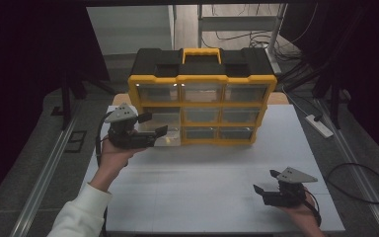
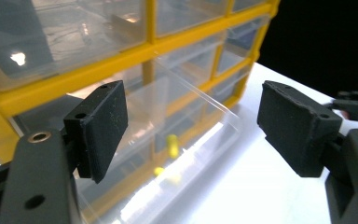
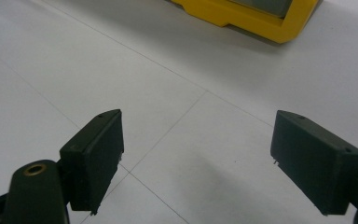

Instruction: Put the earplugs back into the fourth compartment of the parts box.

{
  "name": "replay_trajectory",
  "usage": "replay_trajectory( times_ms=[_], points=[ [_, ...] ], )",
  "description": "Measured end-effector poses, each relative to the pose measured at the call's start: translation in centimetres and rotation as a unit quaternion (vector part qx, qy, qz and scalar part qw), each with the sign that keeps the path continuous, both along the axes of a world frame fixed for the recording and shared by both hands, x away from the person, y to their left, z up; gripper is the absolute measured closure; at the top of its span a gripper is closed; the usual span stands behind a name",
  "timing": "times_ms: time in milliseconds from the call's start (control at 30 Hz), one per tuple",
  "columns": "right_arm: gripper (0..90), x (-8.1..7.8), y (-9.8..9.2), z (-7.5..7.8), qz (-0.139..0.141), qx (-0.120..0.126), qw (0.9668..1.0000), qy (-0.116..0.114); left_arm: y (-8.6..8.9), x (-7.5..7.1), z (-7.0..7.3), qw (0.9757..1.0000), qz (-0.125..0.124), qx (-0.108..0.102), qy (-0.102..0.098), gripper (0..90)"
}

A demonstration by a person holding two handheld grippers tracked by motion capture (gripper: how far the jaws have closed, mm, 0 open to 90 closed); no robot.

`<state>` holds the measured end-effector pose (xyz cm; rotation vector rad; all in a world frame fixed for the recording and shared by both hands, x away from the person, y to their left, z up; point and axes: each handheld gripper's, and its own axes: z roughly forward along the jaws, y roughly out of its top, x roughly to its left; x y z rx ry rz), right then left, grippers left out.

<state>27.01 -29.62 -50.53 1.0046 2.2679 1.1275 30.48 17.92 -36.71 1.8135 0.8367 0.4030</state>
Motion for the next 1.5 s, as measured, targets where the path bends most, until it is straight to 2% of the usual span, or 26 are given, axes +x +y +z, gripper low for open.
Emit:
replay_trajectory(
  times_ms=[133, 233, 300, 333, 467, 567, 633, 733, 900, 1033, 1100, 1267, 1500],
  points=[
    [17.8, 0.0, 0.0, 0.0, 0.000, 0.001, 1.0000, -0.001, 0.2, -1.8, -0.6, 0.9999, -0.013, -0.002, -0.010, 23.6],
    [17.8, 0.0, 0.1, 0.0, 0.001, 0.000, 1.0000, 0.000, 0.4, -3.5, -1.8, 0.9996, -0.026, -0.004, -0.013, 23.6],
    [17.8, 0.0, 0.1, 0.0, 0.000, -0.001, 1.0000, 0.001, 0.4, -4.0, -2.2, 0.9995, -0.029, -0.003, -0.014, 23.7],
    [17.8, 0.0, 0.1, 0.0, 0.000, -0.001, 1.0000, 0.000, 0.4, -4.7, -3.0, 0.9993, -0.035, 0.000, -0.013, 23.7],
    [17.8, 0.0, 0.1, 0.0, 0.000, 0.000, 1.0000, 0.000, 0.4, -5.8, -4.3, 0.9989, -0.046, -0.001, -0.006, 23.7],
    [17.8, 0.0, 0.1, 0.0, 0.000, 0.000, 1.0000, 0.000, 0.4, -6.6, -5.7, 0.9986, -0.053, 0.009, -0.003, 23.9],
    [17.9, 0.0, 0.1, 0.0, 0.001, 0.000, 1.0000, 0.000, 0.4, -7.0, -6.9, 0.9982, -0.055, 0.024, -0.004, 24.2],
    [17.8, 0.0, 0.1, 0.0, 0.000, 0.000, 1.0000, -0.001, 0.4, -7.2, -8.4, 0.9980, -0.057, 0.025, 0.005, 24.5],
    [17.8, 0.0, 0.0, 0.1, -0.001, 0.004, 1.0000, -0.003, 0.4, -6.9, -11.5, 0.9971, -0.050, 0.039, 0.041, 24.6],
    [17.8, 0.0, 0.0, 0.1, 0.000, 0.006, 1.0000, -0.005, 0.7, -6.3, -12.6, 0.9965, -0.038, 0.049, 0.056, 24.5],
    [17.8, 0.0, 0.0, 0.1, 0.001, 0.007, 1.0000, -0.005, 0.9, -6.1, -13.1, 0.9964, -0.027, 0.055, 0.059, 24.4],
    [17.8, 0.0, -0.1, 0.2, 0.004, 0.008, 0.9999, -0.007, 1.3, -5.9, -14.0, 0.9957, -0.016, 0.053, 0.074, 24.4],
    [17.7, -0.1, -0.1, 0.2, 0.006, 0.007, 0.9999, -0.007, 1.6, -6.0, -13.9, 0.9963, -0.014, 0.052, 0.067, 24.4]
  ],
)
